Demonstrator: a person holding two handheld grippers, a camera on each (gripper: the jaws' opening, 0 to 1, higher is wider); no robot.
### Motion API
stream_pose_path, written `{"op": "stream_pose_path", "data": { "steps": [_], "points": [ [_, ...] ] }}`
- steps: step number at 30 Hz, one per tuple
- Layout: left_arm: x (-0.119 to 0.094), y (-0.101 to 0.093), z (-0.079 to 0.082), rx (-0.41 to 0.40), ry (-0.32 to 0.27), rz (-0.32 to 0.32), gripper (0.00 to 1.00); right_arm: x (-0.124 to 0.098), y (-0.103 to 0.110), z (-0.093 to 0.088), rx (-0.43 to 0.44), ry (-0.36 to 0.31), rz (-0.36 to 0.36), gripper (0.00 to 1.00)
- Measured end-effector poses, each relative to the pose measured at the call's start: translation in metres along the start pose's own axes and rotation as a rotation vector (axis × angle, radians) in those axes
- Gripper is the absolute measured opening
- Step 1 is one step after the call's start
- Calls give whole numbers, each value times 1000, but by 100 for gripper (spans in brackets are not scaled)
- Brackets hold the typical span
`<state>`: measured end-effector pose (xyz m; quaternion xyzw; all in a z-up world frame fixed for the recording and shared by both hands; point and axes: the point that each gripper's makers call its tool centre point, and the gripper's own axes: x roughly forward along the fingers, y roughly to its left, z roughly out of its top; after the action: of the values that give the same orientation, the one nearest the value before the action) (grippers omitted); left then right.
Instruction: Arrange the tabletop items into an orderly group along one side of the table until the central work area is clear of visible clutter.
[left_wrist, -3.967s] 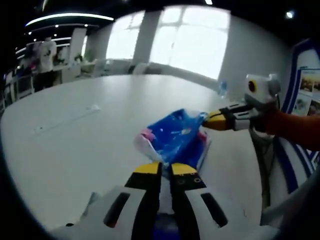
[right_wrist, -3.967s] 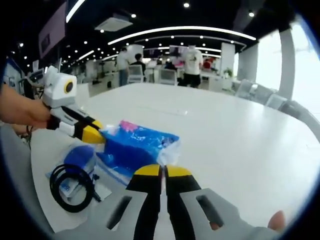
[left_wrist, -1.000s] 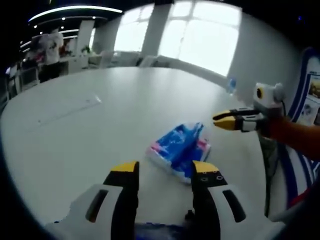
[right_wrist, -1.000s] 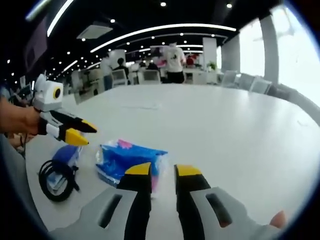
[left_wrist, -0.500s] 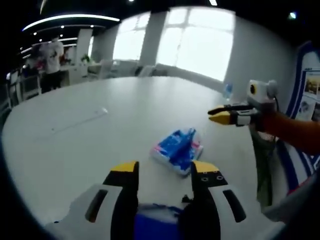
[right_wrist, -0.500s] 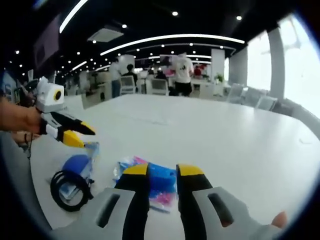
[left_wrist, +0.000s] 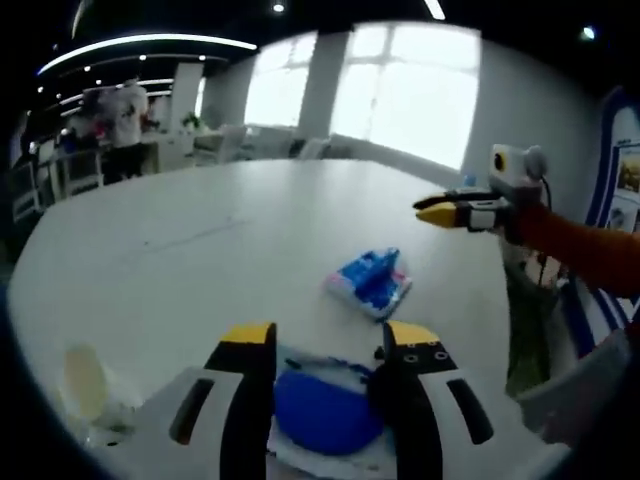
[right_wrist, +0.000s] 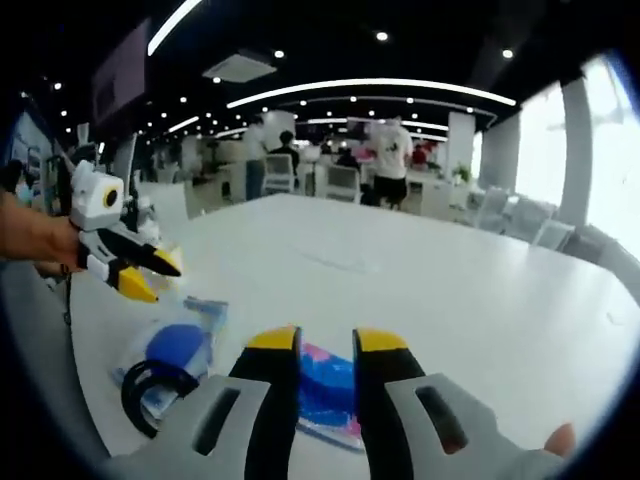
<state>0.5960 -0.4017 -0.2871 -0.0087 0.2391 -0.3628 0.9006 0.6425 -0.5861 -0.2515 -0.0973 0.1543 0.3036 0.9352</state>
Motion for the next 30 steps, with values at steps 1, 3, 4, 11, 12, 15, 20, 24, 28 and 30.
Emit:
{"op": "stream_pose_path", "data": {
  "steps": [1,3,4,11,12,15,20,24,28,30],
  "points": [
    [-4,1,-2,-1,0,5,40,1,3,1,-3,-1,6,20],
    [-10,3,-7,-8,3,10,41,2,10,3,-12,1,19,20],
    [-13,3,-8,-11,4,11,43,3,13,4,-16,3,25,20],
    [-29,-1,-26,-63,46,8,57,3,29,6,-37,9,54,20],
    [-31,-2,-29,-73,56,9,59,2,31,6,-42,12,58,20],
    [-39,-7,-36,-85,70,0,66,2,35,8,-48,12,65,21],
    [-50,-17,-50,-105,106,-12,77,0,43,12,-58,11,74,21],
    [-59,-22,-58,-109,119,-18,84,0,50,14,-66,10,82,21],
    [-69,-29,-66,-115,137,-35,92,-3,61,15,-74,9,90,21],
    [-73,-31,-69,-112,142,-40,94,-6,65,17,-80,8,89,22]
  ]
}}
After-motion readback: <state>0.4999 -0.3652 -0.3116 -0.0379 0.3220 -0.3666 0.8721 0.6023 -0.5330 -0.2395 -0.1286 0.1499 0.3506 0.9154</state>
